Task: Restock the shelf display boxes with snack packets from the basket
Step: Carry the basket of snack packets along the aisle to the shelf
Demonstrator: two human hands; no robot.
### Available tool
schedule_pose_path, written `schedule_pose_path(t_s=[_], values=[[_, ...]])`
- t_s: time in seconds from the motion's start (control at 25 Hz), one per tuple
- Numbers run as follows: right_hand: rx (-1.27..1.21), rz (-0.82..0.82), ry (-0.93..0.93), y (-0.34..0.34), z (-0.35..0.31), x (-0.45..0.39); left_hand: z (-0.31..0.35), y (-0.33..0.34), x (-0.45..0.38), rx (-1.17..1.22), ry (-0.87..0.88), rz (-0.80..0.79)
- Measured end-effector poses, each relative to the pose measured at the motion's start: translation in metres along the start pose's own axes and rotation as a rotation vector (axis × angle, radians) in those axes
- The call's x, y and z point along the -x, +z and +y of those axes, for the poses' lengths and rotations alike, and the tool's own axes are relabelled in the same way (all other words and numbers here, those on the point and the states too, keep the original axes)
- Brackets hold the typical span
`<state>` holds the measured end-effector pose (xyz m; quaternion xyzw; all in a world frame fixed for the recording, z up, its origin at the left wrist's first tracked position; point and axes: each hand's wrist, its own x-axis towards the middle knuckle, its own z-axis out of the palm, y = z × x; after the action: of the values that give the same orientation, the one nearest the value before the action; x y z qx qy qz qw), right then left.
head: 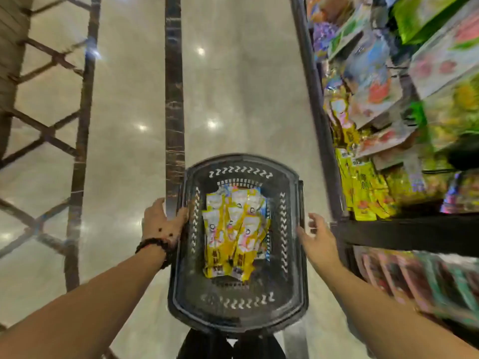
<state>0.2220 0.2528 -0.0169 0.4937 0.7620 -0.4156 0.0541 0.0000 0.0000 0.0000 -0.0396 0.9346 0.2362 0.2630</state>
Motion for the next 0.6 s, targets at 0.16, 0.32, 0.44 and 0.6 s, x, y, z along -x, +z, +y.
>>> schedule_pose_path(t_s=[0.16,0.32,0.44,0.6], values=[[-0.067,-0.064,0.257,0.045,0.062,-0.032,-0.068,0.067,-0.023,-0.011,-0.163,-0.08],[-0.203,-0.086,0.307,0.067,0.094,-0.043,-0.092,0.103,-0.032,0.1,-0.247,-0.124],[-0.214,-0.032,0.27,0.079,0.095,-0.041,-0.101,0.105,-0.039,0.087,-0.185,-0.108],[-0.114,0.044,0.258,0.087,0.097,-0.04,-0.105,0.11,-0.035,0.007,-0.112,-0.062]])
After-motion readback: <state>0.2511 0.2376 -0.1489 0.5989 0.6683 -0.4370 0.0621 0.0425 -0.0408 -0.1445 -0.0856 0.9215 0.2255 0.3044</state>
